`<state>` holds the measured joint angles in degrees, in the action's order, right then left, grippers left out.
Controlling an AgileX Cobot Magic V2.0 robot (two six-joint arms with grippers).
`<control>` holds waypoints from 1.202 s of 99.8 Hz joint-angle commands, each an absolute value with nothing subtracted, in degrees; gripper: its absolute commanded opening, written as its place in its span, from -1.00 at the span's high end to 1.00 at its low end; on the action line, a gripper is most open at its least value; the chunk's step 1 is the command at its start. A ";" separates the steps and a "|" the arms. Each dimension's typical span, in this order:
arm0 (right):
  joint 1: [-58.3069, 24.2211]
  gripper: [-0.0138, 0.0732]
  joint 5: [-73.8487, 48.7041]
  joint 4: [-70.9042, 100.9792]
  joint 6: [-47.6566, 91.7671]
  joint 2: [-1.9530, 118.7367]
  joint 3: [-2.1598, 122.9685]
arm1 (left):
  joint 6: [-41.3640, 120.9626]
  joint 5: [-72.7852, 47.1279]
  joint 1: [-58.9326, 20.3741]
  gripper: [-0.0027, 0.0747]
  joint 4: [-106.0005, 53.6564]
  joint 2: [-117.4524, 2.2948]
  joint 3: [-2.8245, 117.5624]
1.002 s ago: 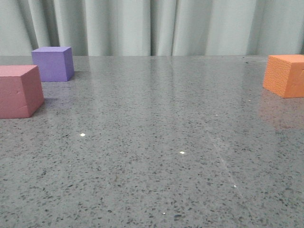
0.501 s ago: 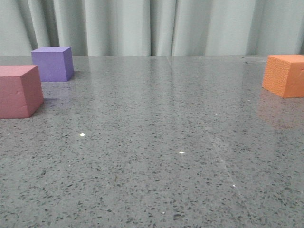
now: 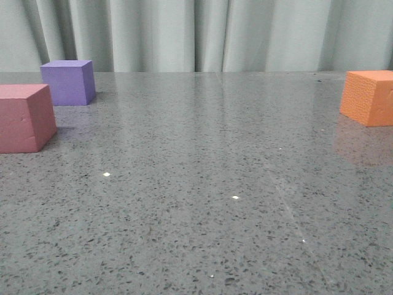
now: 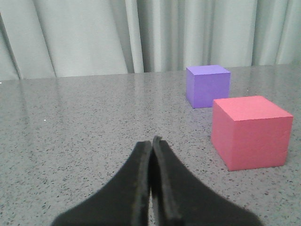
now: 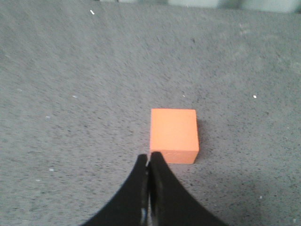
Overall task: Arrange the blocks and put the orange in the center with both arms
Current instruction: 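Move the right gripper toward the orange cube, then lower the right gripper around the orange cube and close it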
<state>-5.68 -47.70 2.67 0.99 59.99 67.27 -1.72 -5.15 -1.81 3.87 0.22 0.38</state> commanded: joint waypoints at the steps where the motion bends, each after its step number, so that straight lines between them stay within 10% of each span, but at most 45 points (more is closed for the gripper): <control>1: -5.52 0.82 -46.44 0.00 1.40 64.33 71.39 | -1.99 -0.70 -2.24 0.98 3.90 2.10 -2.87; 24: -5.52 0.63 -48.16 0.94 1.40 73.56 73.26 | -1.99 -0.70 -2.24 0.98 3.90 2.10 -2.87; 46: -5.52 -0.86 -50.51 0.84 1.45 75.80 73.26 | -1.99 -0.70 -2.24 0.98 3.90 2.10 -2.87; 120: -5.25 -0.76 -45.12 -2.85 1.45 87.15 75.35 | -1.99 -0.70 -2.24 0.98 3.90 2.10 -2.87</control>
<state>-5.68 -47.76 -1.90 0.99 88.18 72.24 -1.72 -5.15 -1.81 3.87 0.22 0.38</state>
